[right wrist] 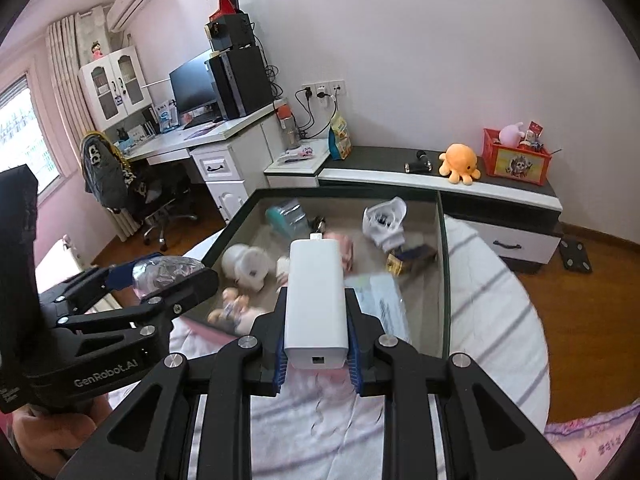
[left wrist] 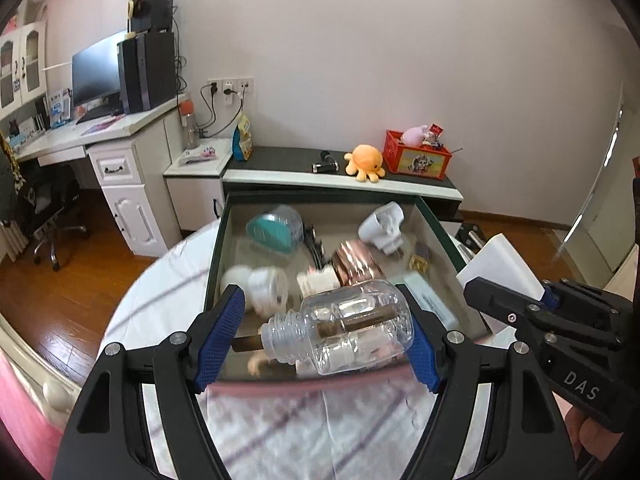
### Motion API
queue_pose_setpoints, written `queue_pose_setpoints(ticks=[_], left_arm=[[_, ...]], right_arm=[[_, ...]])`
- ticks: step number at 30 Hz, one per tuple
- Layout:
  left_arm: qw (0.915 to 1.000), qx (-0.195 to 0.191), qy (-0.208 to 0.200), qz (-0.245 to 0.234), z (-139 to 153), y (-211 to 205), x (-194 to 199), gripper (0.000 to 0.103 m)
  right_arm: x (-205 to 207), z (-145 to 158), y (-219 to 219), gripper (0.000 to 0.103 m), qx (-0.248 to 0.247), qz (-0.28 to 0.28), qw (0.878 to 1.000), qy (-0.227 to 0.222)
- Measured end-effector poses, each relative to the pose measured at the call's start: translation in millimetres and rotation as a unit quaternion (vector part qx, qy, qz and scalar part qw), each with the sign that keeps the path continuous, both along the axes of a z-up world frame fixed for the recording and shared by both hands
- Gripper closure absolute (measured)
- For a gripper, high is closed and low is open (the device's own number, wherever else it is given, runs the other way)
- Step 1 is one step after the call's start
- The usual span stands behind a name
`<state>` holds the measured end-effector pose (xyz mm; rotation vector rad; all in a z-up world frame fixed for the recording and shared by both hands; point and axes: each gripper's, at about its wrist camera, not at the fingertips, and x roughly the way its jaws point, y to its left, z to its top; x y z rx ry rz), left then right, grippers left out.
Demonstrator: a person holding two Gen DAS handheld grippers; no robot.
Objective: Organize rigid objects
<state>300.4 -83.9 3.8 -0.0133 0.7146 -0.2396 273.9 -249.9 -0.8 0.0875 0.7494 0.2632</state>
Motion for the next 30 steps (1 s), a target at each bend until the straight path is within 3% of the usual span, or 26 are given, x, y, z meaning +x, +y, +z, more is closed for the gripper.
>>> queue_pose_setpoints(ticks=[6, 13, 18, 22, 25, 27, 29, 30], left_arm=[[1.0, 0.005, 0.001, 0.004, -7, -7, 40, 0.027], [0.9989, 0.021, 0.043, -0.002, -46, -20, 87, 0.027], [0.9967, 0.031, 0.074, -0.011, -69, -25, 107, 0.026], [0.9967, 0.042, 0.069, -0.006, -71, -26, 106, 0.018], [0.9979, 0.032, 0.057, 0.001, -65, -17, 96, 0.011], [0.9988, 0.016, 0.045, 0.008, -58, -7, 87, 0.002], [0.9997, -0.001, 0.019, 0.013, -46, 1, 72, 0.0], [0.9998, 0.0, 0.008, 0.018, -40, 4, 63, 0.0]], right_arm=[[49, -12, -4, 0.079, -0.011, -0.01, 1.0, 0.015], [100, -50, -2, 0.079, -0.032, -0.018, 0.998, 0.059], [115, -66, -1, 0.079, -0.044, -0.023, 0.996, 0.079], [114, -66, -3, 0.073, -0.056, -0.028, 0.995, 0.074], [111, -65, -12, 0.041, -0.052, -0.047, 0.995, 0.075], [105, -62, -19, 0.013, -0.035, -0.059, 0.995, 0.071], [97, -55, -26, 0.0, -0.008, -0.064, 0.996, 0.065], [94, -51, -28, 0.0, 0.004, -0.063, 0.996, 0.061]])
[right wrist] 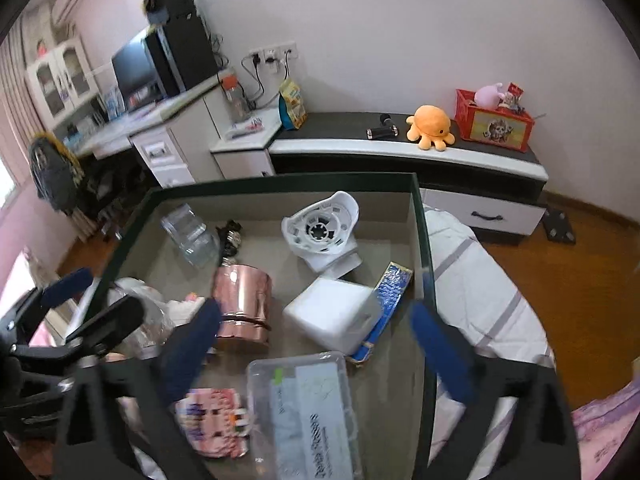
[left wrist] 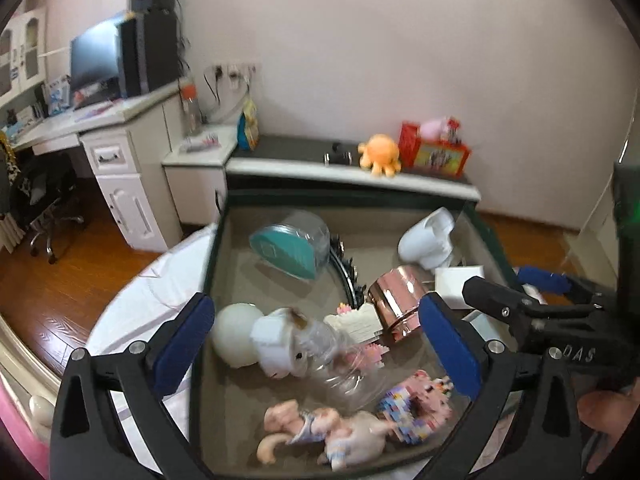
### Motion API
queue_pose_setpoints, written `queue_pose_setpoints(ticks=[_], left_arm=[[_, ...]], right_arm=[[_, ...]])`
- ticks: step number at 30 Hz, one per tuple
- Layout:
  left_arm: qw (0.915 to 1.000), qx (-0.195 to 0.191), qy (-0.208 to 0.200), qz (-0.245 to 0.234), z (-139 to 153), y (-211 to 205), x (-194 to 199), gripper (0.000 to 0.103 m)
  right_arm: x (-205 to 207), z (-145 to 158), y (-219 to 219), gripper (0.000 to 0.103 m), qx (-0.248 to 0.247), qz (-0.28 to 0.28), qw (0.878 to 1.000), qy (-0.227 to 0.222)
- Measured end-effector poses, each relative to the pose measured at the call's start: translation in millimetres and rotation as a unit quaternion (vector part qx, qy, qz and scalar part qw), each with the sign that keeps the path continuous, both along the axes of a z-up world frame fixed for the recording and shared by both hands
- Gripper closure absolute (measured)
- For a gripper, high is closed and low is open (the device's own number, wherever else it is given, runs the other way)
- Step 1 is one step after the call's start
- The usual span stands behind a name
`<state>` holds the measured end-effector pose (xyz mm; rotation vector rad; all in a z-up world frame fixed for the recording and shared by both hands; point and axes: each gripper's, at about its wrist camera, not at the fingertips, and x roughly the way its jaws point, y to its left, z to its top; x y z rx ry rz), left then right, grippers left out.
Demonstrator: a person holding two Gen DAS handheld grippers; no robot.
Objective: Organize rigid objects
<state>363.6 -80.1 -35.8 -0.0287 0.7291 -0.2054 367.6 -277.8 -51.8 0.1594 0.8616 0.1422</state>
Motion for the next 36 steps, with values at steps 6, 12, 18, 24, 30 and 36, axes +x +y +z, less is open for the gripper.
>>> queue_pose_setpoints(ticks=[6, 12, 18, 24, 30, 36], left_arm=[[0.9991, 0.016, -0.032, 0.02, 25, 11, -38, 0.0], [0.9985, 0.022, -0.044, 0.026, 45, 19, -86, 0.0], [0.9976, 0.013, -0.063, 0.025, 63, 35, -149, 0.0], [0.9962, 0.012, -0.083, 0.024, 77, 40, -219, 0.0], [0.9946, -0.007, -0.099, 0.031, 85, 41, -280, 0.0], [0.9918, 0.0, -0.121, 0.039, 93, 38, -335, 0.0]], right_arm=[[-26, 29, 6, 0.0, 0.002, -0.024, 1.0, -0.019], [-82, 64, 23, 0.0, -0.005, -0.028, 0.998, -0.061], [-168, 96, 40, 0.0, -0.021, -0.035, 0.992, -0.119], [-256, 113, 44, 0.0, -0.023, -0.05, 0.983, -0.173], [-322, 115, 48, 0.0, -0.045, -0.057, 0.979, -0.192], [-371, 117, 49, 0.0, -0.053, -0.067, 0.976, -0.202]])
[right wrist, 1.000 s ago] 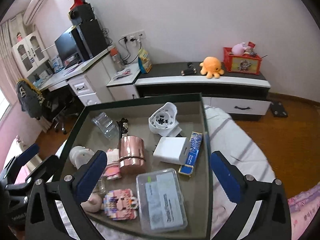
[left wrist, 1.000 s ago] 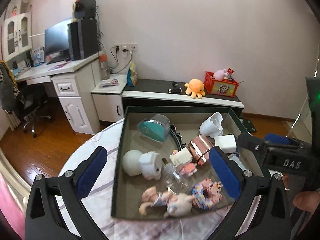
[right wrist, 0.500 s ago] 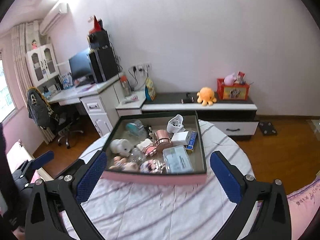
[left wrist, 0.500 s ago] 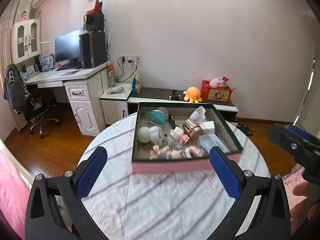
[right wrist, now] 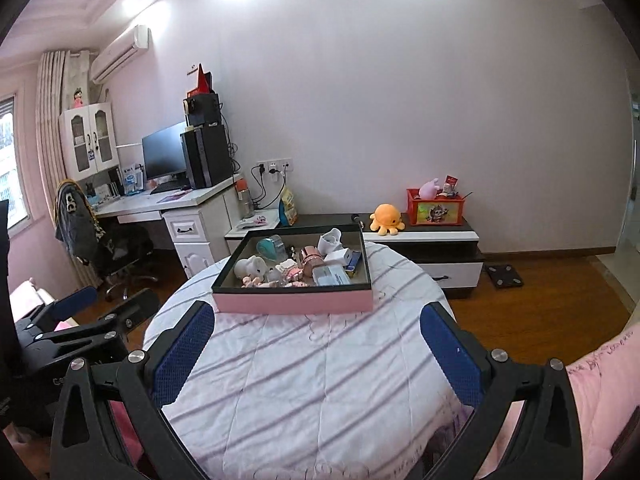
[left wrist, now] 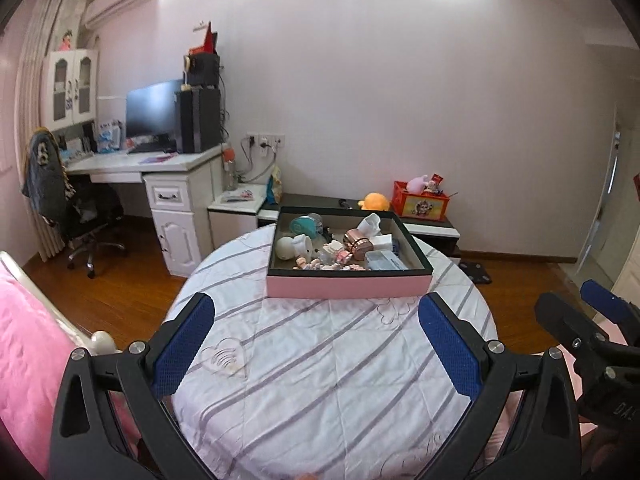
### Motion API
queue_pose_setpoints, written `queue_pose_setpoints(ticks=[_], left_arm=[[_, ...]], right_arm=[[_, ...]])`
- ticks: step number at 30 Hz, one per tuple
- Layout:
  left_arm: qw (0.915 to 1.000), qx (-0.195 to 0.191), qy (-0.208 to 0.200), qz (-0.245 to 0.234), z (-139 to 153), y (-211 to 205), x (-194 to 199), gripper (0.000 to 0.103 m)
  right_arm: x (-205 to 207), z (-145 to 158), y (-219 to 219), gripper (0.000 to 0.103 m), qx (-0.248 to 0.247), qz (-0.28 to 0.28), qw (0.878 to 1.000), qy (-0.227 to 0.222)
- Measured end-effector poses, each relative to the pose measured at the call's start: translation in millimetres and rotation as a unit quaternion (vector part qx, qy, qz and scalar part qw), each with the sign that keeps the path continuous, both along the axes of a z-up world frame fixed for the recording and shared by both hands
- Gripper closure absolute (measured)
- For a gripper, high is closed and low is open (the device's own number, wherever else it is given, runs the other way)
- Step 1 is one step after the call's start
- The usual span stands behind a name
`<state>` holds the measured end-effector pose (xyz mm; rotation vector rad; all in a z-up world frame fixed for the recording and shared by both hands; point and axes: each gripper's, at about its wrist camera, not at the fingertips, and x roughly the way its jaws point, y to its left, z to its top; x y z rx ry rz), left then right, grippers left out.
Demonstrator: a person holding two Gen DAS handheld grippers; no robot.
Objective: Organize rigid objects
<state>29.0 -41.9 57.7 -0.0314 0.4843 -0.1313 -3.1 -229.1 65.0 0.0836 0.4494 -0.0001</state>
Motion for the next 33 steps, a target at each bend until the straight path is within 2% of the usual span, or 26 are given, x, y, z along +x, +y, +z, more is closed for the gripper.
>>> queue_pose_setpoints(ticks=[6, 12, 33], left_arm=[[1.0, 0.005, -0.005, 0.002, -2, 5, -39, 0.0], [0.9999, 0.01, -0.007, 0.003, -3, 12, -61, 0.0], [0.9997, -0.004, -0.022, -0.004, 7, 13, -75, 0.0]], right_arm=[[-38, 3, 1, 0.0, 0.007, -0.001, 1.0, -0.014], [-57, 0, 13, 0.0, 0.006, 0.003, 1.0, -0.015], [-65, 2, 15, 0.0, 0.001, -0.004, 1.0, -0.019]])
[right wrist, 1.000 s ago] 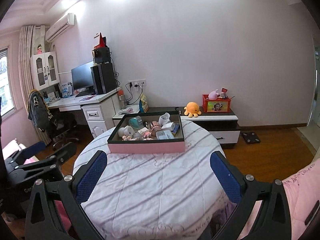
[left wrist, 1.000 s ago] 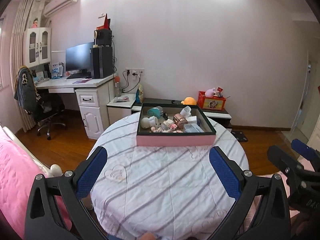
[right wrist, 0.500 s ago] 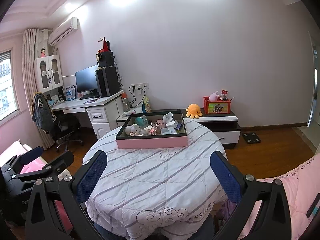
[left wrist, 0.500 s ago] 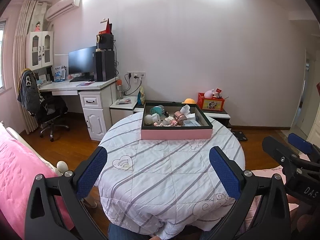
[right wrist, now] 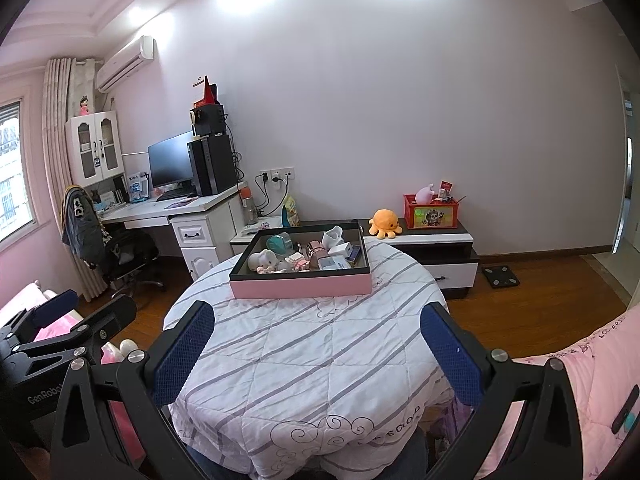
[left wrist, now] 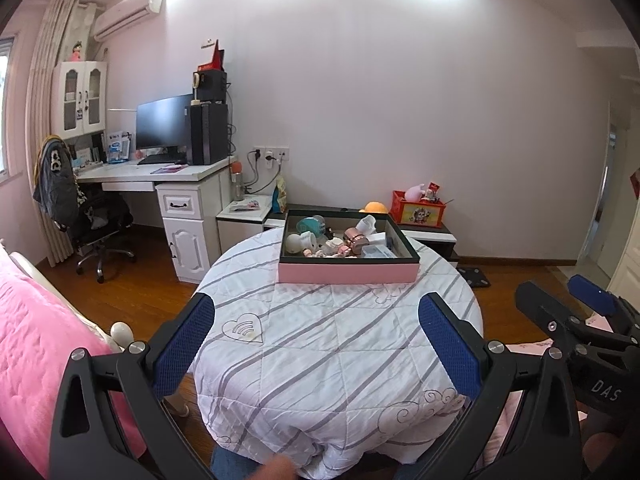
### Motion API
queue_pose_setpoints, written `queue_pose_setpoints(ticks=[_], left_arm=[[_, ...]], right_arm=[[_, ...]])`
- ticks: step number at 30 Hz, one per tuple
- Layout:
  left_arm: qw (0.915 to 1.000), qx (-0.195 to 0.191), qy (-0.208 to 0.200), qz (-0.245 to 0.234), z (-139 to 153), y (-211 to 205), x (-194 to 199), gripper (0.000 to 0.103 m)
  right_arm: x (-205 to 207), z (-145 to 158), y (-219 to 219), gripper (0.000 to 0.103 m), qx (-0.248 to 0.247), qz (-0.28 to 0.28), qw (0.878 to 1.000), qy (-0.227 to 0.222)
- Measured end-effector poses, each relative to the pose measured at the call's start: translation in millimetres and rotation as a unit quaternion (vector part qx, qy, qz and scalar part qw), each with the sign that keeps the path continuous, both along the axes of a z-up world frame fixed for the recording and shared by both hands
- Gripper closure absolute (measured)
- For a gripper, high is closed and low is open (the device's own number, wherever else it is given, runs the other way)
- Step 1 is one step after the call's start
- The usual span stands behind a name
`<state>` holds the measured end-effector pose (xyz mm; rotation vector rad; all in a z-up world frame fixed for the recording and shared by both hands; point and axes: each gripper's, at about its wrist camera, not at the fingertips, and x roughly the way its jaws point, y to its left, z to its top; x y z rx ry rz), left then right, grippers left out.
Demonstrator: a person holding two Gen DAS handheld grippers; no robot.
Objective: Organize rigid objects
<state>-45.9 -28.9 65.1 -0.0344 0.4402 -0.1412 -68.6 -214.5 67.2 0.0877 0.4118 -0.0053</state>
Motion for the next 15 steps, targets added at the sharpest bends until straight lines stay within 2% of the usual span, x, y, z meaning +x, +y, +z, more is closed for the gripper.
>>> queue_pose_setpoints(ticks=[15], left_arm=[[0.9997, 0.001, -0.001, 0.023, -4.0, 10.3, -1.8, 0.0]], right_arm=[[-1.1, 1.7, 0.1, 0.0, -0.004, -0.002, 1.0, 0.0]])
